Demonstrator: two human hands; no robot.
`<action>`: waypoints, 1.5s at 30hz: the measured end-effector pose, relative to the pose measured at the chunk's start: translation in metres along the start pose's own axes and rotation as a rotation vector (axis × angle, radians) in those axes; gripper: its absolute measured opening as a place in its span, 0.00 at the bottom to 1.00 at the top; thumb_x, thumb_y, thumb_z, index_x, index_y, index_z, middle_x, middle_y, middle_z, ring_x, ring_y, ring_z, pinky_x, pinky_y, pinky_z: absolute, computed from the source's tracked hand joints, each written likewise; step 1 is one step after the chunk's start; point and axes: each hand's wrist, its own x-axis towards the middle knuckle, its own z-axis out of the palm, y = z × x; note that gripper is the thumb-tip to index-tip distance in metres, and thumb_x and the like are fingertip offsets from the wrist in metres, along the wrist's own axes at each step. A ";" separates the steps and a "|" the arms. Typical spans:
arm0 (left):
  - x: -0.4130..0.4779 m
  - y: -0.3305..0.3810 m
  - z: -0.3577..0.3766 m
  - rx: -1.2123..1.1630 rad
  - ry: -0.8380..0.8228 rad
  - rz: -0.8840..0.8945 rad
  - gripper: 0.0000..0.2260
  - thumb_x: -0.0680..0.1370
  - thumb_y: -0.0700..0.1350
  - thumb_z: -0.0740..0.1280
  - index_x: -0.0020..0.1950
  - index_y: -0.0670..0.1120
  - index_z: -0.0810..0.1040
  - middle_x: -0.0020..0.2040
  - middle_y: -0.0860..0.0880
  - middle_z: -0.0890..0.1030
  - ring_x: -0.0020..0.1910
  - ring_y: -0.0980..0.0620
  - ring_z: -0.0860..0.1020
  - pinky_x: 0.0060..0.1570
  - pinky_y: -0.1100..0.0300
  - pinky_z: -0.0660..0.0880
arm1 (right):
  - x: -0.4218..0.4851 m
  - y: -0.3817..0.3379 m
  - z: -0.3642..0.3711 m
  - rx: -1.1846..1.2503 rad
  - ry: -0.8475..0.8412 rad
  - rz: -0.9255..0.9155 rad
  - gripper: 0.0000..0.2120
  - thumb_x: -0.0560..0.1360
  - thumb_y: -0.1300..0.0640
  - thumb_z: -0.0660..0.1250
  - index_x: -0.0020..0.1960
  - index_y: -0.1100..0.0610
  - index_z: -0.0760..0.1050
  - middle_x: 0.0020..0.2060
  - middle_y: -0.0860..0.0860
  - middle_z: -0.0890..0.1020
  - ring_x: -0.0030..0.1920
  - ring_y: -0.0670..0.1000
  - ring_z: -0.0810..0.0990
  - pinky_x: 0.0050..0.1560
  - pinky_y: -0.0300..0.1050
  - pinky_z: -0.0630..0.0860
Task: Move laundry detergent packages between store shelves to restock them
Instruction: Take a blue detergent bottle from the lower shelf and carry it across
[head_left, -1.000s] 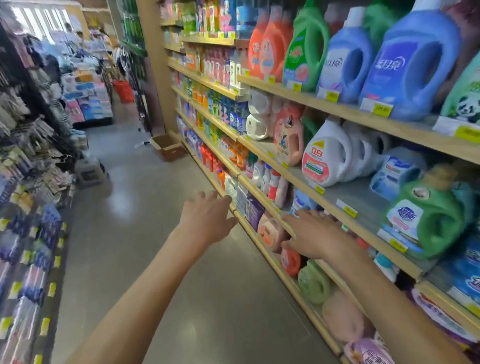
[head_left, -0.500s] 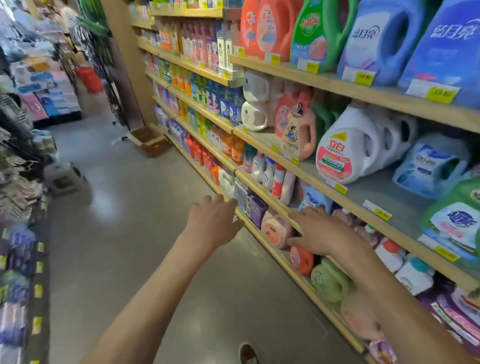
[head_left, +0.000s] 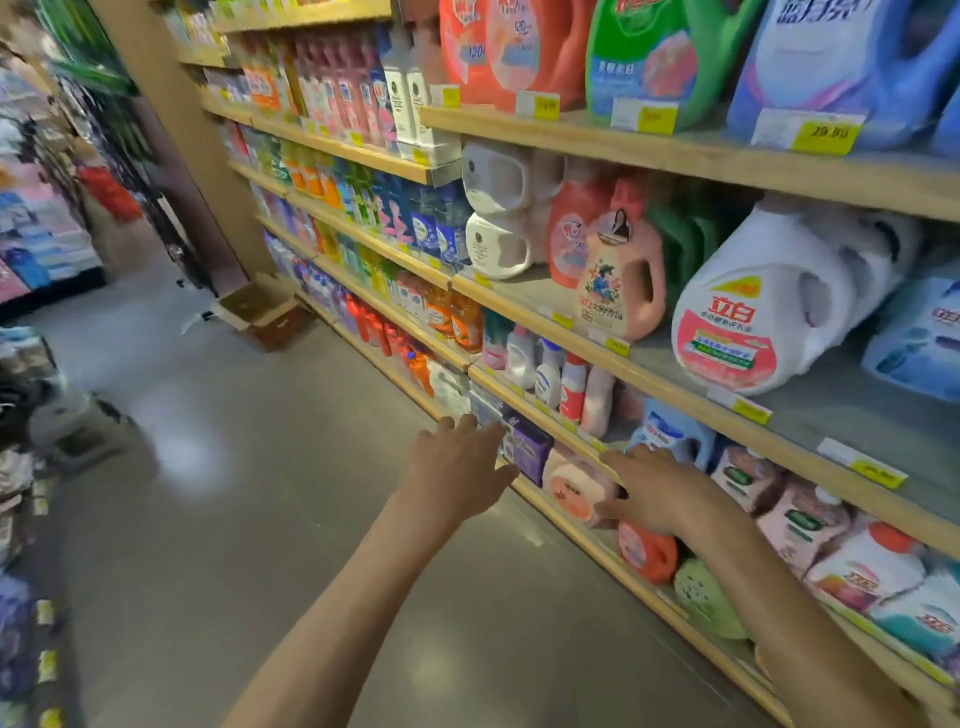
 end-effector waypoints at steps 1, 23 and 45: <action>0.013 -0.006 0.002 0.005 -0.002 0.010 0.26 0.82 0.61 0.60 0.78 0.54 0.64 0.72 0.46 0.72 0.69 0.43 0.71 0.63 0.47 0.72 | 0.011 -0.001 0.000 0.023 -0.021 0.019 0.34 0.76 0.37 0.63 0.77 0.45 0.57 0.70 0.57 0.69 0.70 0.61 0.69 0.62 0.56 0.69; 0.265 0.006 0.129 -0.192 -0.221 0.474 0.19 0.82 0.53 0.63 0.72 0.50 0.71 0.68 0.44 0.76 0.68 0.42 0.73 0.60 0.47 0.73 | 0.118 0.062 0.055 0.285 -0.038 0.624 0.32 0.78 0.37 0.62 0.78 0.48 0.59 0.70 0.57 0.70 0.67 0.60 0.72 0.63 0.54 0.73; 0.527 0.130 0.411 -0.815 -0.028 0.824 0.37 0.75 0.51 0.73 0.80 0.49 0.60 0.73 0.46 0.70 0.72 0.49 0.68 0.70 0.54 0.68 | 0.317 0.192 0.249 0.294 0.883 0.717 0.42 0.75 0.50 0.71 0.80 0.56 0.52 0.69 0.59 0.68 0.70 0.59 0.65 0.62 0.54 0.70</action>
